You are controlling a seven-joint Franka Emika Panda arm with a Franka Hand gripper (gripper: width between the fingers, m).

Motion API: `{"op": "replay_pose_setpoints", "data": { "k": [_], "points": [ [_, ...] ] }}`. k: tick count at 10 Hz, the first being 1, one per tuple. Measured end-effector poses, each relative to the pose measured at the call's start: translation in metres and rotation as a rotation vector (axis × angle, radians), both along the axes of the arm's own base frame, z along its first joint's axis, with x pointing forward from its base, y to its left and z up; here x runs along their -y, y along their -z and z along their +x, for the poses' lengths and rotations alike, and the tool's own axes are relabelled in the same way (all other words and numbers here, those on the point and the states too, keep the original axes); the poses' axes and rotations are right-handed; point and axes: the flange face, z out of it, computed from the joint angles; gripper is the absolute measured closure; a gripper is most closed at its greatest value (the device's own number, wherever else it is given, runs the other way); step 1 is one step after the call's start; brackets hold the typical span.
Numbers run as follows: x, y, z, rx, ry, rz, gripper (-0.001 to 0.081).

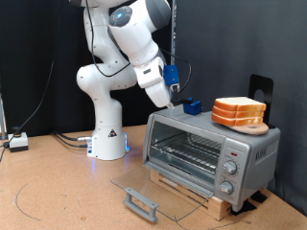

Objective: Make a piece of toast with the oven

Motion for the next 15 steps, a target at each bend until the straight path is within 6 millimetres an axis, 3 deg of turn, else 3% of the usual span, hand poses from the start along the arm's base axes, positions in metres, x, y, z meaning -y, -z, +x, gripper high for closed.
{"op": "replay_pose_setpoints", "data": {
  "k": [3, 5, 10, 12, 15],
  "points": [
    [-0.027, -0.033, -0.01, 0.214, -0.236, 0.044, -0.0003],
    [-0.043, -0.059, -0.021, 0.326, -0.292, 0.024, -0.0003],
    [-0.075, -0.112, -0.068, 0.365, -0.4, -0.077, -0.0003],
    [-0.081, -0.123, -0.086, 0.323, -0.405, -0.1, -0.0003],
    [-0.083, -0.118, -0.088, 0.334, -0.428, -0.099, -0.0003]
  ]
}}
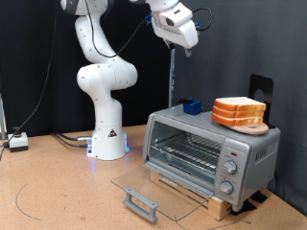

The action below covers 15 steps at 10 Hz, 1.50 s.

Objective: Make a piece of toast with the oven

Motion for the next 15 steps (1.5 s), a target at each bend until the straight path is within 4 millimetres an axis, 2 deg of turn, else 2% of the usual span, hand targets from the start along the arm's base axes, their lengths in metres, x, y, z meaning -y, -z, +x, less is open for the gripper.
{"op": "replay_pose_setpoints", "data": {
  "k": [3, 7, 15],
  "points": [
    [-0.015, 0.039, -0.002, 0.056, -0.093, -0.039, -0.0003],
    [-0.033, 0.084, -0.005, 0.104, -0.114, -0.102, -0.0003],
    [-0.052, 0.131, 0.005, 0.12, -0.128, -0.142, -0.0003]
  ]
}}
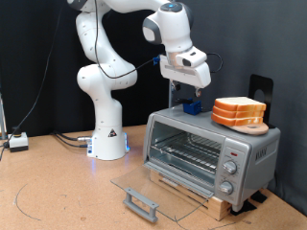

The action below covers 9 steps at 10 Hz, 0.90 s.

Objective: Make a piece of toast with the oven

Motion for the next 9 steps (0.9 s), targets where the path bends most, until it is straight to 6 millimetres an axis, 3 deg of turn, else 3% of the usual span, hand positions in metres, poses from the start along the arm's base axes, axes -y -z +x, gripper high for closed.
{"op": "replay_pose_setpoints", "data": {
  "k": [9],
  "points": [
    [-0.01, 0.027, 0.008, -0.043, -0.006, -0.018, -0.0003]
  ]
}}
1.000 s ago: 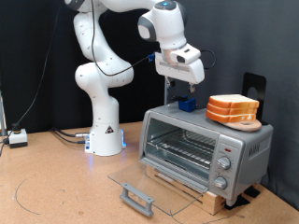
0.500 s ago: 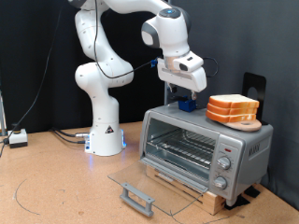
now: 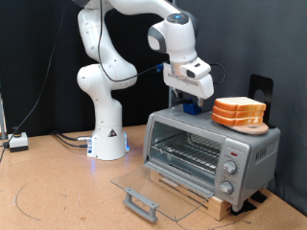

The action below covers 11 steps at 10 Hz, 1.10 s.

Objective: Make a piece of toast with the oven

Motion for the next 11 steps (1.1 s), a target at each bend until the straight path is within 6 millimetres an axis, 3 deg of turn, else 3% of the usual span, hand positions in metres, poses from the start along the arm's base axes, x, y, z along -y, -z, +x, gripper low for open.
{"op": "replay_pose_setpoints", "data": {
  "k": [11],
  "points": [
    [-0.011, 0.016, 0.001, 0.015, -0.014, -0.017, -0.0003]
  ]
}}
